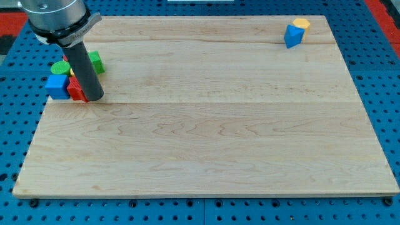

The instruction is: Keep the blue triangle to the parallel right of the group of blocks

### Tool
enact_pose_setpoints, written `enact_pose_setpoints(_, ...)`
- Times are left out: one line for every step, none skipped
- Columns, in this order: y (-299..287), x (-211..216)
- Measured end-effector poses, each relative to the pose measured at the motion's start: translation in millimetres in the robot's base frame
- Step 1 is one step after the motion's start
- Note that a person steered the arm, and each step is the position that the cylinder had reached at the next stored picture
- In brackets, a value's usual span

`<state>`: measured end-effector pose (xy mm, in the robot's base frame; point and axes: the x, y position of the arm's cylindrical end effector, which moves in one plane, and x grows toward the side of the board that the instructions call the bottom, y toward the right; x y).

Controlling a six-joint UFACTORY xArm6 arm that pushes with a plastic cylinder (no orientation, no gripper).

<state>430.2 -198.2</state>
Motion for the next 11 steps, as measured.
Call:
enact_pose_setpoints(0.6, 0.0)
enact_pose_setpoints(27.3, 0.1)
enact_pose_setpoints(72.0, 14.5)
enact_pose_setpoints(136.2, 18.4)
enact_pose_setpoints(232.2, 16.2)
enact_pose_setpoints(331.6, 15.1)
enact_pose_setpoints(436.9, -0.1)
enact_pose_setpoints(538.8, -37.6)
enact_pose_setpoints(543.7, -43.3)
enact_pose_setpoints(543.9, -46.5)
enact_pose_setpoints(543.6, -76.9)
